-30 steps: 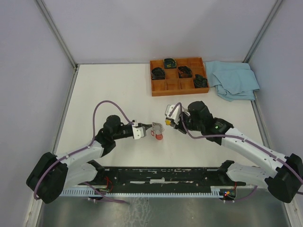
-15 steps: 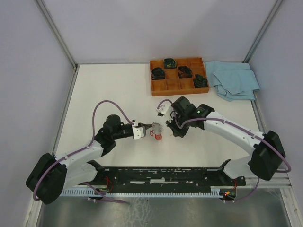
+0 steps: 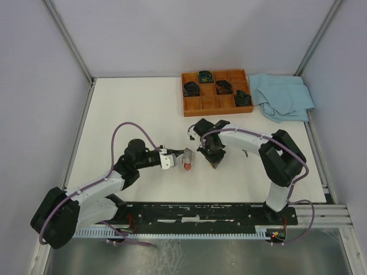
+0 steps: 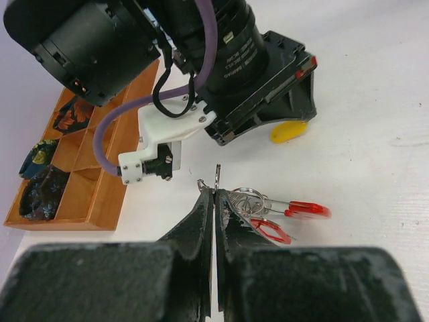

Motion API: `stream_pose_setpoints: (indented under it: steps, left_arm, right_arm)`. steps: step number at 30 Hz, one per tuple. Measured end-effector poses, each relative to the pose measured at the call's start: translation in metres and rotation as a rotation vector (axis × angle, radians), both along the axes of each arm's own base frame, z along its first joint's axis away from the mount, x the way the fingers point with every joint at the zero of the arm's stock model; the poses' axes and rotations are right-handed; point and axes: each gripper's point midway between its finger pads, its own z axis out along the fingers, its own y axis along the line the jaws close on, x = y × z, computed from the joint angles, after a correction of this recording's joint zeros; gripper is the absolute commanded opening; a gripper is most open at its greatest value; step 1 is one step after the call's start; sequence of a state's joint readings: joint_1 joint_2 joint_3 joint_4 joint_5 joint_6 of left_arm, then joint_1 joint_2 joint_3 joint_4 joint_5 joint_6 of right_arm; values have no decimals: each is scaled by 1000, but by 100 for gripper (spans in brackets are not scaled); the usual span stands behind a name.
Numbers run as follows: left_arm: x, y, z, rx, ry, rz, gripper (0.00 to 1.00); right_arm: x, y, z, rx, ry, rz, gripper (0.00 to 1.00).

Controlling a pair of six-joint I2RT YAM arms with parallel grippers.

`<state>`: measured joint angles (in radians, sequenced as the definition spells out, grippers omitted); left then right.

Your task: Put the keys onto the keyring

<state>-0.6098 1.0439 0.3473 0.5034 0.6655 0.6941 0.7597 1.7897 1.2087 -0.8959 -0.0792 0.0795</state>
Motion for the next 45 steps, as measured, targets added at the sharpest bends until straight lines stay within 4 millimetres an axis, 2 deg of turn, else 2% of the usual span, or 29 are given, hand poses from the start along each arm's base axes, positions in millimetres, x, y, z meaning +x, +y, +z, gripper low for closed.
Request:
stream_pose_setpoints:
  steps: [3,7,10,17,21,24,37,45]
  left_arm:
    - [0,0,0,1,-2,0,3]
    - [0,0,0,1,-2,0,3]
    - [0,0,0,1,-2,0,3]
    - [0,0,0,1,-2,-1,3]
    - [0,0,0,1,-2,-2,3]
    - [0,0,0,1,-2,-2,3]
    - [-2,-1,0,-1,-1,-15,3]
    - [-3,-1,0,-2,0,-18,3]
  right_arm:
    - [18,-1,-10,-17,-49,-37,1]
    - [37,3,-11,4,-119,-61,1]
    - [42,6,-13,26,-154,-67,2]
    - [38,-2,-20,49,-206,-103,8]
    - [38,-2,-20,71,-232,-128,18]
    - [37,-3,-20,85,-246,-149,21]
    - [38,-3,-10,152,-315,-223,27]
    - [36,-6,-17,153,-318,-258,22]
